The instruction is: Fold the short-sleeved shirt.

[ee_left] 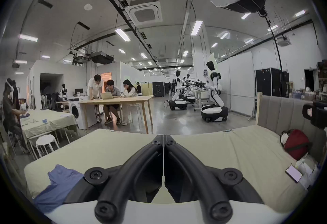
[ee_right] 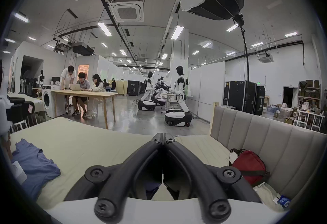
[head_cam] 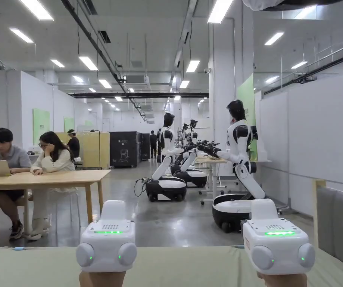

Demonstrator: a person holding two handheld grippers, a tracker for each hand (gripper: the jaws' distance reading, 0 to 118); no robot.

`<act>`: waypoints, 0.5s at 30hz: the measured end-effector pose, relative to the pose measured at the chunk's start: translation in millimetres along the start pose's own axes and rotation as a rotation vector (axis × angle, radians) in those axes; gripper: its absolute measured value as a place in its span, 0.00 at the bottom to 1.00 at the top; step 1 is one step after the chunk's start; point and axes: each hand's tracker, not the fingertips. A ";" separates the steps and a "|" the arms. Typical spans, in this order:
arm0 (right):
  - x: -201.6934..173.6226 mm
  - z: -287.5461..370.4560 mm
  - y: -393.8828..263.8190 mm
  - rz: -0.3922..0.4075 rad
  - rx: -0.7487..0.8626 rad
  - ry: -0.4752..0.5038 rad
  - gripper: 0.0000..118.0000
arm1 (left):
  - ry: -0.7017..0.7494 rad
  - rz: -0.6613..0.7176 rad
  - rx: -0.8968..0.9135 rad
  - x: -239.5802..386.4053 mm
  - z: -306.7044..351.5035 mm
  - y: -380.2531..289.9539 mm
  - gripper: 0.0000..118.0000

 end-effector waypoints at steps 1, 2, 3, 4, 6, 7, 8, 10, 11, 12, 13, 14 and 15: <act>-3.7 -0.3 -0.7 0.011 -0.008 -0.007 0.00 | 0.002 -0.005 0.022 0.8 -9.9 -3.5 0.00; -6.8 -0.1 -1.4 0.014 -0.005 -0.004 0.00 | -0.003 0.004 0.025 -0.7 -11.0 -3.6 0.00; -1.8 -0.5 -1.3 0.013 -0.001 0.006 0.00 | -0.016 0.017 0.012 -6.4 -12.3 -1.5 0.00; -6.9 -1.3 -0.7 0.013 0.001 0.014 0.00 | -0.017 0.035 0.008 -14.7 -11.7 -0.6 0.00; -25.4 -3.2 1.4 0.004 0.004 0.036 0.00 | 0.017 0.041 0.022 -36.3 -5.5 -1.4 0.00; -32.3 -3.4 3.1 -0.010 -0.002 0.062 0.00 | 0.040 0.032 0.029 -53.2 -2.4 -1.9 0.00; -47.4 -3.7 4.5 -0.021 -0.003 0.096 0.00 | 0.075 0.019 0.030 -69.9 1.0 -3.0 0.00; -90.0 -1.8 6.8 -0.011 0.002 0.162 0.00 | 0.165 0.020 0.022 -113.0 34.7 -0.4 0.00; -109.5 1.7 9.8 0.003 0.011 0.206 0.00 | 0.205 0.022 0.018 -133.5 41.2 -2.8 0.00; -133.1 5.5 10.5 0.014 0.019 0.253 0.00 | 0.247 0.013 0.003 -152.6 47.3 -5.1 0.00; -158.7 11.1 11.0 0.027 0.027 0.302 0.00 | 0.283 -0.003 0.002 -174.7 50.3 -7.8 0.00; -182.1 17.8 11.7 0.036 0.031 0.350 0.00 | 0.313 -0.017 -0.003 -190.5 56.1 -10.3 0.00; -202.2 18.4 10.7 0.044 0.040 0.403 0.00 | 0.342 -0.037 -0.011 -206.9 62.3 -13.3 0.00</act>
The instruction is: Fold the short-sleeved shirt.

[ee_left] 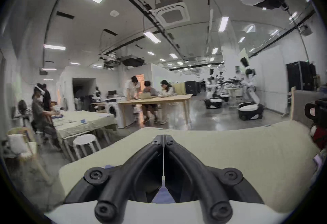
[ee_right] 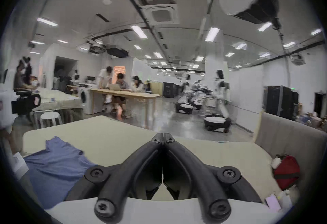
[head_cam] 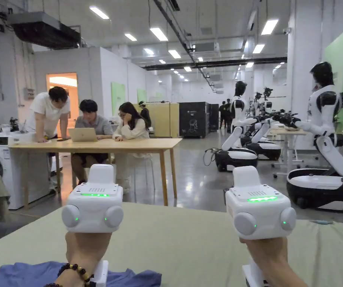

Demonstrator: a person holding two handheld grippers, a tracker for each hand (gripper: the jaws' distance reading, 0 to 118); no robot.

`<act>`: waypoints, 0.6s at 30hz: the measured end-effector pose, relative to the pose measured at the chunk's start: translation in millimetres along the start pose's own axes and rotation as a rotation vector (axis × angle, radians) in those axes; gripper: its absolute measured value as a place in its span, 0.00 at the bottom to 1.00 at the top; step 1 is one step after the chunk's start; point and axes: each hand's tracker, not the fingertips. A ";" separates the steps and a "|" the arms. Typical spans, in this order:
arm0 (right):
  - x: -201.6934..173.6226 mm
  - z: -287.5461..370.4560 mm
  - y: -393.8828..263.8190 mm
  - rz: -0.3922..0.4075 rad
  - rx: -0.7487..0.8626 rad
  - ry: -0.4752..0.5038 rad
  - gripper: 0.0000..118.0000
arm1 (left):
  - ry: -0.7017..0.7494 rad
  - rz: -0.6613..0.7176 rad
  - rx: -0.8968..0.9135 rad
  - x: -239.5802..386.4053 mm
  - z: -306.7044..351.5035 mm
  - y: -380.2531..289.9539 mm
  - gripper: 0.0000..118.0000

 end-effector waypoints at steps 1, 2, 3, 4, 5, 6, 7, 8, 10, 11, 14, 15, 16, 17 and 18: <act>-23.2 -0.9 1.0 0.006 0.016 0.037 0.00 | 0.031 -0.018 -0.008 -15.3 0.1 -3.0 0.00; -41.5 -1.3 2.5 0.010 0.025 0.064 0.00 | 0.052 -0.024 -0.015 -29.4 -5.7 -9.2 0.00; -57.6 -2.3 3.9 0.002 0.031 0.081 0.00 | 0.068 -0.027 -0.019 -40.8 -6.0 -11.1 0.00; -68.7 -8.2 4.1 -0.012 0.034 0.091 0.00 | 0.075 -0.022 -0.030 -51.0 -6.5 -12.8 0.00; -78.1 -10.6 5.1 -0.017 0.033 0.115 0.00 | 0.081 -0.018 -0.034 -58.8 -6.8 -14.0 0.00; -85.6 -13.7 5.7 -0.016 0.030 0.132 0.00 | 0.077 -0.016 -0.034 -66.3 -7.0 -14.9 0.00; -90.6 -16.8 5.5 -0.011 0.028 0.133 0.00 | 0.077 -0.016 -0.037 -71.5 -8.2 -16.4 0.00; -93.3 -24.4 2.7 -0.006 0.026 0.133 0.00 | 0.077 -0.022 -0.041 -74.0 -10.4 -17.9 0.00; -94.2 -30.1 1.0 0.002 0.024 0.139 0.00 | 0.042 -0.057 -0.086 -74.7 -10.2 -20.4 0.00; -93.1 -31.7 0.0 0.001 0.023 0.145 0.00 | 0.001 -0.066 -0.138 -74.5 -16.7 -23.2 0.00; -83.7 -26.9 -0.4 -0.034 -0.029 0.158 0.00 | -0.118 -0.110 -0.438 -70.6 -54.1 -43.9 0.00; -80.9 -25.9 -2.8 -0.040 -0.043 0.165 0.00 | -0.133 -0.123 -0.504 -68.4 -64.4 -53.3 0.00; -79.5 -22.2 -5.6 -0.046 -0.048 0.173 0.00 | -0.132 -0.141 -0.566 -66.4 -75.8 -64.6 0.00; -76.5 -19.4 -9.3 -0.046 -0.051 0.181 0.00 | -0.137 -0.139 -0.599 -65.5 -85.4 -75.5 0.00; -73.7 -16.5 -14.0 -0.040 -0.054 0.190 0.00 | -0.162 -0.112 -0.645 -64.9 -93.3 -88.0 0.00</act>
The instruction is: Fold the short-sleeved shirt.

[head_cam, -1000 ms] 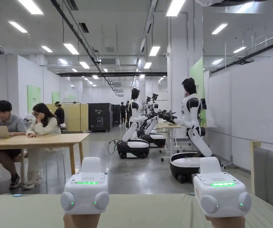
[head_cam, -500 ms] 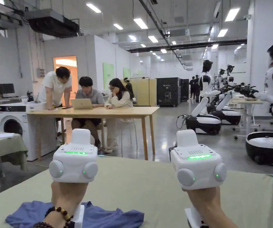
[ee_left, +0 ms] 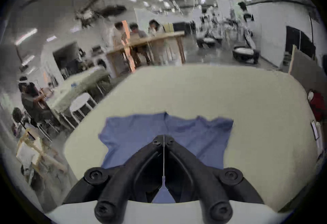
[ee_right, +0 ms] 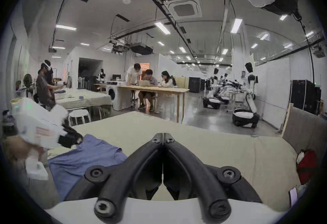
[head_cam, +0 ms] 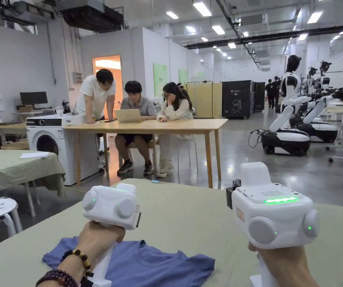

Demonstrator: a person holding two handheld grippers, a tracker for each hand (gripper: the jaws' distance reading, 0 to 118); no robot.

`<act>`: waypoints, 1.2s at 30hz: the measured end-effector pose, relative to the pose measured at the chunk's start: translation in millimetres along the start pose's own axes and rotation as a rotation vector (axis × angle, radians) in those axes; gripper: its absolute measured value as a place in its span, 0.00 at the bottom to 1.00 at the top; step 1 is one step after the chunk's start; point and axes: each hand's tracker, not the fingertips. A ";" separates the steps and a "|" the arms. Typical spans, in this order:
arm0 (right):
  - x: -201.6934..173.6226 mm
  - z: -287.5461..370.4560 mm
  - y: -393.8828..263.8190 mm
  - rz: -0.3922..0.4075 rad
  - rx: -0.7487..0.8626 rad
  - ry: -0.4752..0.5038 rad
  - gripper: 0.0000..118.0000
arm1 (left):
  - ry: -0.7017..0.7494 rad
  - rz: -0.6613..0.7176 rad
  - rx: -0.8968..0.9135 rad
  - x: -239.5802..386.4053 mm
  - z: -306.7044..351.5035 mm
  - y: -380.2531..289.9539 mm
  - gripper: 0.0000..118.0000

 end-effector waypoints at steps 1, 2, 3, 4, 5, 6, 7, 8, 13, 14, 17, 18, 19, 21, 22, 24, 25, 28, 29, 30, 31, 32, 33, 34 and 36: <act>2.3 2.4 -4.8 0.010 -0.006 0.009 0.00 | -0.053 0.037 -0.028 -2.5 -16.4 -4.4 0.00; -1.7 14.2 -6.6 0.022 -0.011 0.015 0.00 | -0.104 0.071 -0.060 -5.1 -33.6 -9.1 0.00; -0.1 15.5 -11.5 0.030 -0.021 0.023 0.00 | -0.129 0.088 -0.083 -6.0 -50.6 -13.6 0.07; 1.8 16.1 -17.2 0.031 -0.034 0.038 0.00 | -0.120 0.087 -0.128 -14.7 -77.1 -17.8 0.22; 3.8 15.7 -22.4 0.026 -0.051 0.060 0.00 | -0.120 0.080 -0.142 -15.6 -93.7 -22.5 0.47; 2.5 13.5 -31.2 0.009 -0.083 0.088 0.00 | -0.132 0.064 -0.184 -16.6 -112.3 -28.8 0.81; 4.8 12.4 -37.6 -0.012 -0.110 0.107 0.00 | -0.155 0.043 -0.232 -17.2 -130.6 -36.0 1.00; 7.4 10.9 -44.7 -0.036 -0.136 0.121 0.01 | -0.208 0.004 -0.159 -11.1 -135.8 -45.5 0.98; 10.6 8.5 -75.8 -0.107 -0.210 0.142 0.01 | -0.209 -0.030 -0.264 -4.7 -203.3 -74.1 0.99; 9.4 8.9 -79.5 -0.107 -0.219 0.142 0.01 | -0.228 -0.029 -0.284 -0.8 -212.8 -79.8 0.99; 9.5 8.2 -94.6 -0.107 -0.252 0.157 0.01 | -0.207 -0.047 -0.298 8.8 -243.4 -90.0 0.99; 8.3 5.0 -97.8 -0.106 -0.263 0.159 0.01 | -0.187 -0.060 -0.295 12.4 -250.9 -95.0 1.00; 8.1 4.0 -101.5 -0.103 -0.275 0.159 0.01 | -0.184 -0.062 -0.287 15.0 -244.9 -97.6 1.00; 6.8 2.1 -108.3 -0.095 -0.290 0.153 0.01 | -0.191 -0.022 -0.276 16.0 -232.2 -97.3 1.00; 5.6 0.9 -110.9 -0.093 -0.299 0.150 0.01 | -0.187 -0.017 -0.264 15.0 -228.1 -95.1 0.92; 3.7 -0.4 -116.2 -0.095 -0.315 0.145 0.01 | -0.236 -0.033 -0.222 7.4 -228.3 -86.9 0.73; 2.6 -0.3 -118.9 -0.100 -0.320 0.142 0.01 | -0.254 -0.030 -0.189 5.7 -222.0 -84.3 0.67; -0.2 2.1 -123.9 -0.119 -0.326 0.152 0.01 | -0.088 -0.111 -0.136 -0.8 -210.5 -84.7 0.00; -1.1 3.1 -124.5 -0.120 -0.329 0.155 0.01 | -0.150 -0.085 -0.170 -4.1 -211.7 -88.9 0.00; -0.2 4.0 -125.7 -0.119 -0.333 0.155 0.02 | -0.177 -0.063 -0.192 -10.2 -212.3 -91.4 0.00; 0.1 6.3 -126.2 -0.117 -0.336 0.157 0.02 | -0.164 -0.035 -0.183 -13.7 -213.9 -91.9 0.00; 1.0 8.6 -126.4 -0.115 -0.337 0.159 0.02 | -0.160 -0.023 -0.167 -16.7 -215.1 -89.5 0.00; 2.9 11.8 -126.5 -0.111 -0.337 0.160 0.02 | -0.172 -0.002 -0.114 -18.1 -210.3 -87.5 0.00; 6.1 13.0 -128.1 -0.105 -0.339 0.159 0.02 | -0.195 0.002 -0.057 -19.2 -201.9 -82.6 0.00; 13.3 20.1 -127.1 -0.098 -0.341 0.151 0.02 | -0.224 -0.007 0.046 -12.5 -166.4 -67.9 0.00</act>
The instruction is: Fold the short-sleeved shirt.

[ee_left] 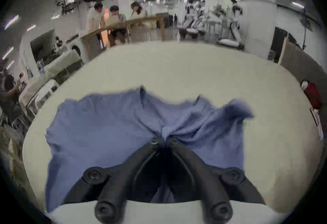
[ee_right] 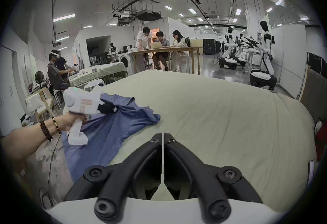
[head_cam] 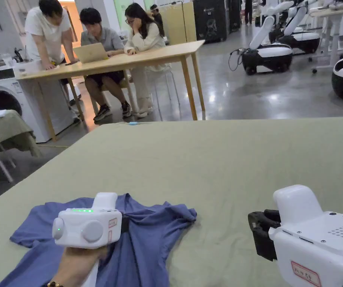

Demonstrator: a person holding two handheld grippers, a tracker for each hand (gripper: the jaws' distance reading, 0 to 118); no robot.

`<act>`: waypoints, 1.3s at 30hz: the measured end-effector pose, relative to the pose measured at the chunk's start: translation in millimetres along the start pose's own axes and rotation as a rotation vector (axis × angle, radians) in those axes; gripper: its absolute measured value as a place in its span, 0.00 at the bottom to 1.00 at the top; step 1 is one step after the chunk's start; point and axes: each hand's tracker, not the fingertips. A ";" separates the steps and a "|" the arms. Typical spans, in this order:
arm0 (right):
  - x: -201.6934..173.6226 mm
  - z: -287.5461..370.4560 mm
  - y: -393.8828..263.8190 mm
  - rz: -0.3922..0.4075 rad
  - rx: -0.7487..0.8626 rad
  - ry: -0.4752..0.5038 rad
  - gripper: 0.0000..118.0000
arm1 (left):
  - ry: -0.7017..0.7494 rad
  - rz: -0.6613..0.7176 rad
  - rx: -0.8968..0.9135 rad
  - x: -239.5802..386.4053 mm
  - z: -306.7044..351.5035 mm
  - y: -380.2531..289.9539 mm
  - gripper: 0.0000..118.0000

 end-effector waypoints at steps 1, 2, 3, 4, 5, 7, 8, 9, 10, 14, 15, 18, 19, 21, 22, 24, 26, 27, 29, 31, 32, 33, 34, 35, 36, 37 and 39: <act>4.1 5.5 -0.7 0.001 0.005 -0.006 0.02 | 0.005 -0.034 0.017 3.0 10.7 10.4 0.00; 8.1 10.8 -0.3 0.000 0.008 -0.016 0.02 | 0.007 -0.056 0.035 4.1 20.2 18.4 0.00; 12.3 18.1 -0.2 -0.001 0.013 -0.026 0.02 | -0.018 -0.065 0.061 7.2 31.9 28.5 0.00; 16.9 26.7 -0.6 -0.003 0.024 -0.033 0.02 | -0.064 -0.061 0.096 12.5 43.7 41.7 0.00; 21.2 35.5 -0.9 -0.007 0.036 -0.041 0.02 | -0.099 -0.066 0.151 21.4 59.2 52.4 0.00; 28.8 53.7 -1.5 -0.008 0.054 -0.061 0.02 | -0.204 -0.107 0.205 52.4 88.9 73.0 0.00; 32.4 63.9 -2.3 -0.006 0.065 -0.074 0.02 | -0.232 -0.192 0.289 66.5 93.2 85.7 0.00; 36.0 74.0 -3.1 -0.006 0.075 -0.084 0.02 | -0.280 -0.238 0.285 86.8 105.0 93.7 0.00; 41.7 84.6 -5.1 -0.014 0.081 -0.093 0.02 | -0.314 -0.278 0.336 111.7 119.6 103.7 0.00; 61.6 142.8 -13.4 -0.091 0.133 -0.147 0.02 | -0.535 -0.374 0.433 222.3 164.9 131.4 0.00; 67.6 160.1 -16.3 -0.107 0.149 -0.167 0.02 | -0.612 -0.372 0.444 250.8 174.5 135.3 0.00; 86.8 215.2 -26.0 -0.141 0.200 -0.255 0.02 | -0.810 -0.415 0.460 334.0 190.4 143.4 0.00; 93.9 234.9 -29.4 -0.154 0.220 -0.291 0.02 | -0.867 -0.427 0.463 364.7 194.7 142.5 0.00; 106.4 269.3 -36.2 -0.175 0.259 -0.359 0.02 | -0.945 -0.475 0.438 420.1 196.2 139.5 0.00; 106.8 286.8 -36.0 -0.185 0.275 -0.395 0.02 | -0.977 -0.504 0.428 448.6 193.0 135.9 0.00; 117.4 313.2 -43.2 -0.192 0.285 -0.465 0.02 | -1.022 -0.566 0.345 497.8 168.0 126.9 0.00; 130.6 331.6 -52.9 -0.209 0.287 -0.527 0.02 | -1.039 -0.587 0.207 546.5 135.7 102.2 0.00; 137.1 339.4 -56.7 -0.231 0.291 -0.555 0.02 | -1.022 -0.609 0.130 570.1 115.3 82.1 0.00; 146.6 350.5 -66.7 -0.297 0.319 -0.604 0.02 | -0.964 -0.676 0.019 607.6 75.1 37.3 0.00; 156.9 357.2 -77.5 -0.354 0.320 -0.606 0.02 | -0.917 -0.723 -0.088 630.4 41.9 -13.3 0.00; 159.8 360.2 -83.0 -0.371 0.314 -0.608 0.02 | -0.890 -0.731 -0.122 637.7 34.5 -37.4 0.00; 161.6 362.4 -87.6 -0.376 0.311 -0.609 0.02 | -0.858 -0.737 -0.148 639.4 26.3 -50.7 0.00; 164.1 363.0 -93.1 -0.382 0.302 -0.619 0.02 | -0.832 -0.738 -0.179 641.1 17.2 -62.8 0.01; 164.3 363.8 -97.0 -0.382 0.292 -0.630 0.02 | -0.826 -0.741 -0.207 639.6 12.5 -68.5 0.04; 164.1 364.3 -100.1 -0.379 0.282 -0.637 0.02 | -0.827 -0.734 -0.203 631.7 14.8 -73.8 0.10; 163.4 364.3 -102.4 -0.377 0.268 -0.647 0.02 | -0.839 -0.701 -0.175 626.0 17.6 -70.0 0.32; 162.5 361.6 -105.4 -0.380 0.261 -0.648 0.02 | -0.874 -0.632 -0.165 612.9 29.3 -49.7 0.97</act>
